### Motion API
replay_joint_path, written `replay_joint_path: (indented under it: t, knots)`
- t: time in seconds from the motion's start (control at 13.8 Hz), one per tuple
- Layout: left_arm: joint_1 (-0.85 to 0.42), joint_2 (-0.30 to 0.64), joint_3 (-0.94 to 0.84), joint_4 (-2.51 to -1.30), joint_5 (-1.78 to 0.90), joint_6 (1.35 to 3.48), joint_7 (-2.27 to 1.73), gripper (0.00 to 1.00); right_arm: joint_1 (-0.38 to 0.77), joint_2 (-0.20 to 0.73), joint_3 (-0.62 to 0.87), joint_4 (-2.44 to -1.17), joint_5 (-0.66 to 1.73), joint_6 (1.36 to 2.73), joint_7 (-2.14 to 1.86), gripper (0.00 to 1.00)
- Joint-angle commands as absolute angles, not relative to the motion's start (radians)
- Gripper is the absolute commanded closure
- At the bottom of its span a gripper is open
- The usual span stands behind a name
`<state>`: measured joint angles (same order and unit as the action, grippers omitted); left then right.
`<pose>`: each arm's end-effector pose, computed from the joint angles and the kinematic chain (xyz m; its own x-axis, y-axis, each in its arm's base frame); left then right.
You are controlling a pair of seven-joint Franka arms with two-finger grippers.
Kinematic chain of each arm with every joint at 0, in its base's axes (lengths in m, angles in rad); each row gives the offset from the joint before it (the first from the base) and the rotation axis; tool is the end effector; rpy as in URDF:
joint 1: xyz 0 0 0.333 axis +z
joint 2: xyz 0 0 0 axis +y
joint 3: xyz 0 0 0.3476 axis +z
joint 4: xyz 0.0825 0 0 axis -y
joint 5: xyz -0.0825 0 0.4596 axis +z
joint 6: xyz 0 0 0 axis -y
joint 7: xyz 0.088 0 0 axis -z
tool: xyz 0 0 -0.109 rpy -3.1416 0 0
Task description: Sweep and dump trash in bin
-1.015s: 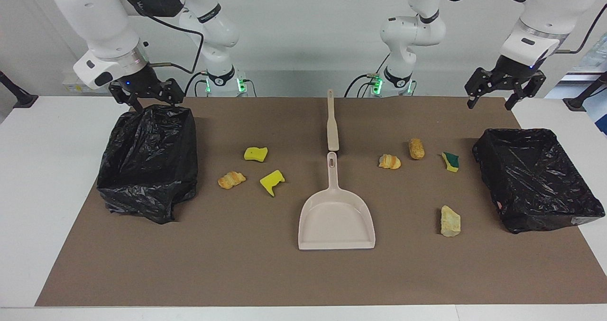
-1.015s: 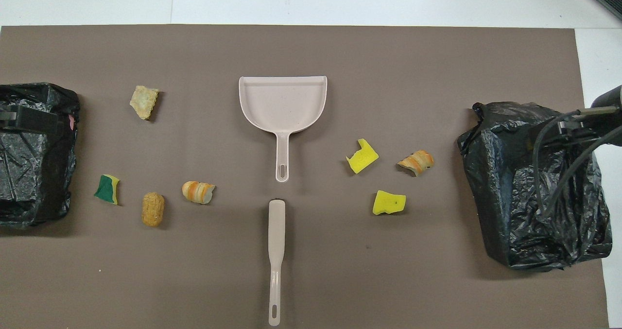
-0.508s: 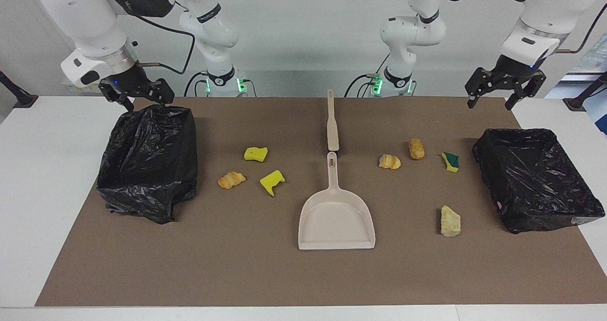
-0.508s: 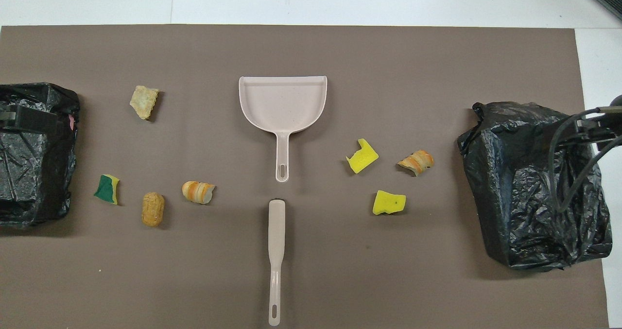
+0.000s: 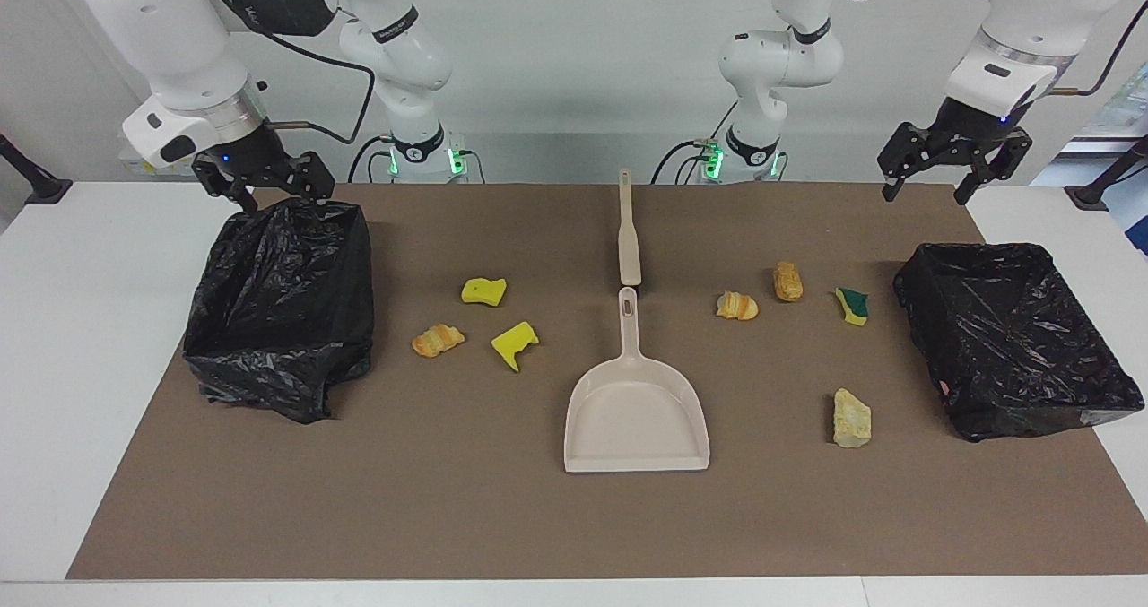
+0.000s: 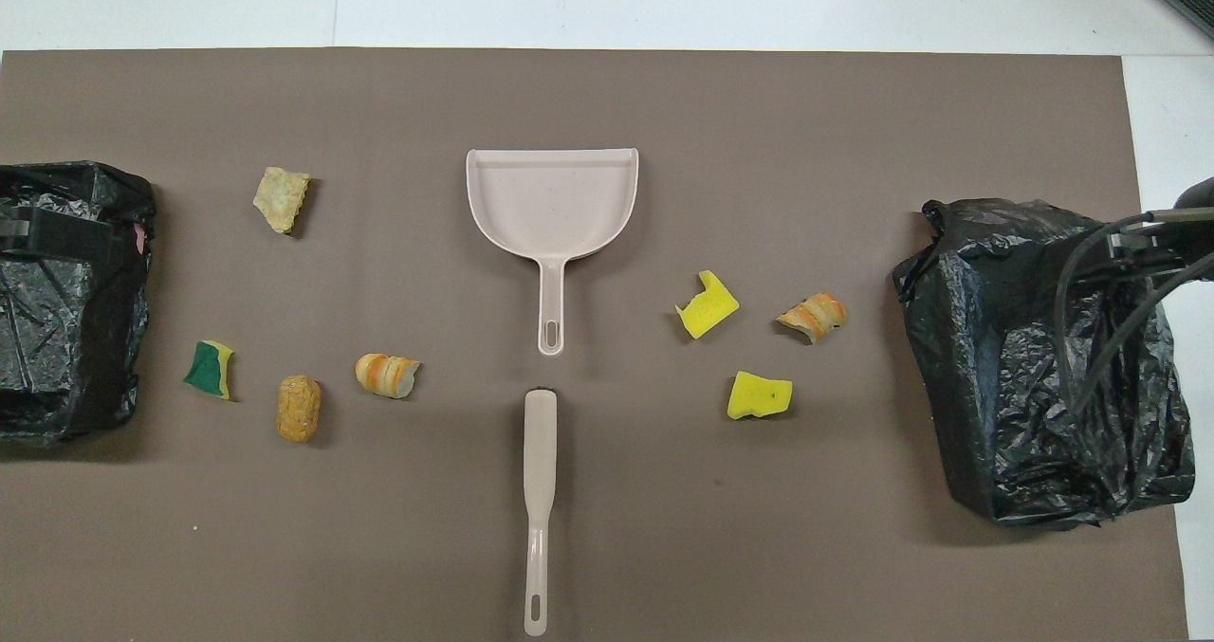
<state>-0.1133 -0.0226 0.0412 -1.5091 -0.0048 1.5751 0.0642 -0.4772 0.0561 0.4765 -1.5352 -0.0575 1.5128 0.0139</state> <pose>0.6213 -0.0451 0.7025 0.9868 -0.1355 0.0886 -0.1360 -0.9907 0.0000 0.6403 -0.0152 0.6368 0.9973 -0.0167 -0.0717 -0.0144 -0.9994 0.0328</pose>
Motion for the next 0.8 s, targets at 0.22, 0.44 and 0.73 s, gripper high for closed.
replay_joint_path:
  t: [0.22,0.44,0.73]
  knots:
    - [-0.185,-0.066,0.025,-1.593,-0.008,1.577,0.048,0.0,-0.459,0.003,0.486,-1.611,-0.038,1.583,0.014,0.0]
    - [-0.285,-0.097,0.025,-1.702,-0.008,1.64,-0.055,0.0,-0.436,0.038,0.485,-1.556,-0.055,1.568,0.012,0.0]
    - [-0.441,-0.138,0.023,-1.883,-0.018,1.758,-0.204,0.0,-0.384,0.127,0.486,-1.523,-0.078,1.554,0.015,0.0]
